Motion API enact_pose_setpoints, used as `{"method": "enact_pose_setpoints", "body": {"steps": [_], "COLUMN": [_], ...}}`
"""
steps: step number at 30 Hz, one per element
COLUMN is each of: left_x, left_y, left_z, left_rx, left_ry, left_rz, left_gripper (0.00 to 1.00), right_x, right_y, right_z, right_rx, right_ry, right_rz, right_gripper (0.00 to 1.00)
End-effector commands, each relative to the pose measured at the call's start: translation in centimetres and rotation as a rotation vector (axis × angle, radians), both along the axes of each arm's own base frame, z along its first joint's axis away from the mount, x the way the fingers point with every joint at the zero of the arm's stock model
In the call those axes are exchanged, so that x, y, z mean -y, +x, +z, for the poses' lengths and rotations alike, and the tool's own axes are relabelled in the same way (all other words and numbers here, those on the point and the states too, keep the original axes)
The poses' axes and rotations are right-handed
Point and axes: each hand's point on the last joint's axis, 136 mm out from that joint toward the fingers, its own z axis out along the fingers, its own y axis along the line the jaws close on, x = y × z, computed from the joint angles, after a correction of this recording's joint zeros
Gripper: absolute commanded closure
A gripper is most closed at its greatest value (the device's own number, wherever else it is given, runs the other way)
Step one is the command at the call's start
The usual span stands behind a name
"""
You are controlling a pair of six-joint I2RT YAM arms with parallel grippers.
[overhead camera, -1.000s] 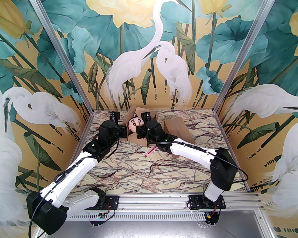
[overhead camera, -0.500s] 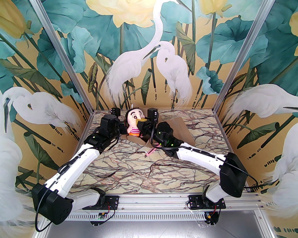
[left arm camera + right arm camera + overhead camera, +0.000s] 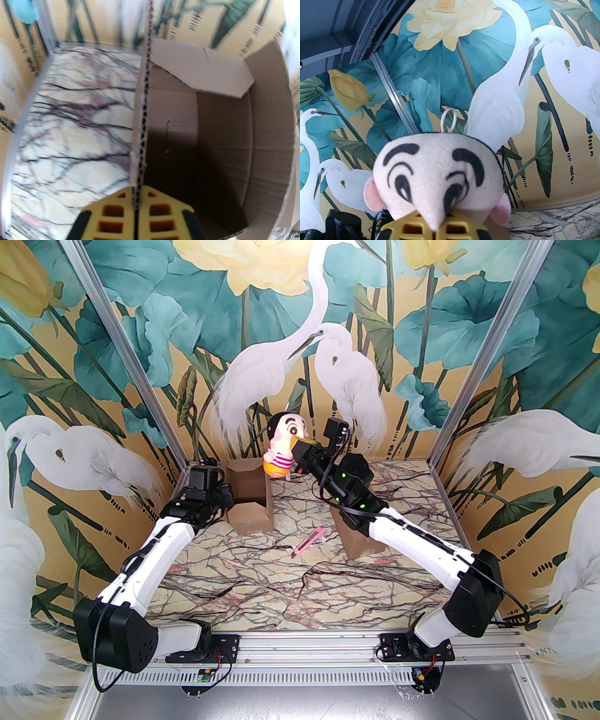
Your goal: Unpack the express box
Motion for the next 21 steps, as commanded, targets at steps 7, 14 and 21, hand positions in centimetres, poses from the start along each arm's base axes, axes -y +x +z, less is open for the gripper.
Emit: {"method": "enact_pose_setpoints", "body": {"steps": [7, 14, 21], "left_x": [-2.7, -3.6, -3.9], "left_y": [1.4, 2.3, 3.0], "left_z": [-1.3, -1.3, -2.4], "left_rx": [-0.088, -0.126, -0.165], "left_ry": [-0.056, -0.036, -0.055], "left_rz": [-0.078, -0.154, -0.178], "left_gripper": [1.00, 1.00, 0.95], "right_x": [-3.7, -7.5, -9.5], "right_y": [5.0, 7.4, 8.8], "right_z": [-17.1, -26.2, -31.9], "right_rx": [-0.448, -0.629, -0.731], "right_ry": [-0.277, -0.382, -0.467], "right_rz": [0.008, 0.062, 0.074], "right_gripper": [1.00, 1.00, 0.98]}}
